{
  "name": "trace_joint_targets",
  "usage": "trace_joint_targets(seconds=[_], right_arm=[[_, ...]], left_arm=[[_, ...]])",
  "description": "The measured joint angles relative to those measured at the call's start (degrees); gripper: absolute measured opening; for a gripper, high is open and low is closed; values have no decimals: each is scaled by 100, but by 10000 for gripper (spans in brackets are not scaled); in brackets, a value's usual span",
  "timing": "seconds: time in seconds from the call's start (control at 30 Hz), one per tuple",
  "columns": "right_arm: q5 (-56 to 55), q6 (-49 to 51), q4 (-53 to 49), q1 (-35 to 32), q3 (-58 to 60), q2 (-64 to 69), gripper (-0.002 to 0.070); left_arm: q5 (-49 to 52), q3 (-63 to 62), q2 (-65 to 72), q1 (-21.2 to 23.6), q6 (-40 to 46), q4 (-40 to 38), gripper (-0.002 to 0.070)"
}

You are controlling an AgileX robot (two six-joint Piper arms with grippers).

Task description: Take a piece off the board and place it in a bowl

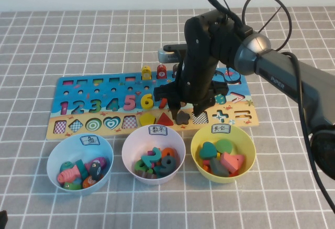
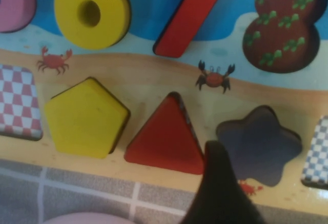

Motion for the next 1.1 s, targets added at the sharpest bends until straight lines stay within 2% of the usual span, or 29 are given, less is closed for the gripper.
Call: trace_joint_targets(seconds=[1.1], right_arm=[[0, 142, 194, 0, 0, 125, 393]], left_arm=[[0, 0, 0, 0, 0, 0, 0]])
